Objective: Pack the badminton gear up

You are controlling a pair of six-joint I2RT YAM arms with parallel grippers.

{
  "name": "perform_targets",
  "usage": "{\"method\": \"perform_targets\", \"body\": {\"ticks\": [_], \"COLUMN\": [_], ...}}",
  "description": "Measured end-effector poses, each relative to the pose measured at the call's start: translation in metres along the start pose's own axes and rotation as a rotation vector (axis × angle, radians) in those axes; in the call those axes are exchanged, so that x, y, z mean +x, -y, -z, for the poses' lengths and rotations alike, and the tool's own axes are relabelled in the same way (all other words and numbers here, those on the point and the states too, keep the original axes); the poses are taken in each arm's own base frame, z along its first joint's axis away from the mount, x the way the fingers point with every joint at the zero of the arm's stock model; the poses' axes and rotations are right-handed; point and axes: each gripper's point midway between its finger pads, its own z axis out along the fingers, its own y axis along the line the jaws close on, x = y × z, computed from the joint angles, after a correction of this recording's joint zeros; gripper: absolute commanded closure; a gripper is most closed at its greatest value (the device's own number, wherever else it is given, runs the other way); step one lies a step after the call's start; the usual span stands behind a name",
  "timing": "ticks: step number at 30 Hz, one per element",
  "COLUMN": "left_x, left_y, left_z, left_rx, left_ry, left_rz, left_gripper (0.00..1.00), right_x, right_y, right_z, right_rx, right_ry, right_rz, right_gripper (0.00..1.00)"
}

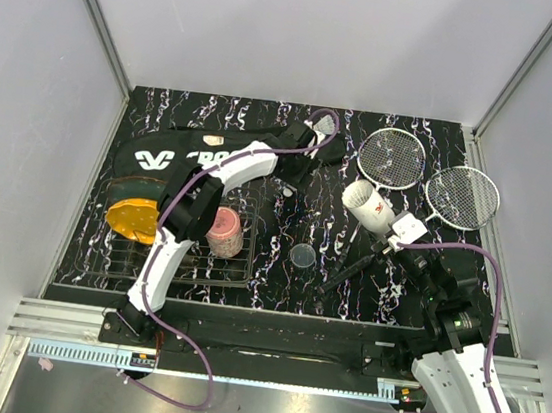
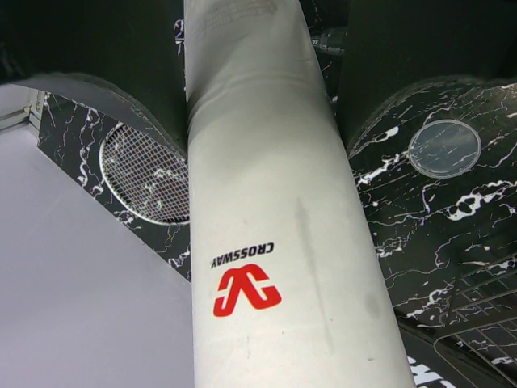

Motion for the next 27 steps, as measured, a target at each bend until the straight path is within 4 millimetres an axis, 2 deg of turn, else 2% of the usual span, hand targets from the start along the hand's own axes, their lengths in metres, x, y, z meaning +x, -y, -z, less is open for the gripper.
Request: {"method": "perform_targets", "body": {"ticks": [4,7,13,21,27], "left_x": [-0.011,-0.023,-0.030,-0.033,-0.056], "left_y": [0.001,0.001,0.003,-0.006,-0.024], "left_z": [0.001,0.000,-0.002,0.010,0.028], "left_rx": [0.000,-0.005,-0.003,-0.096,-0.223], "left_ry": [0.027,0.051,0.058,0.060,0.138], "left_rz": [-0.008,-0.014,-0.017,0.156,0.285], "left_gripper": [0.39,0.35,0.20,0.25,0.31], "right_x": [0.000,0.000,0.000,0.000,-0.002], "right_y": [0.000,0.000,0.000,0.000,0.000], "right_z": [0.000,0.000,0.000,0.000,0.001], "right_rx": [0.000,0.000,0.000,0.000,0.002], "right_ry": [0.000,0.000,0.000,0.001,0.008], "right_rz": [0.000,0.000,-0.001,-0.001,-0.004], "right_gripper": [0.81,0.81,0.81,0.81,0.81]}}
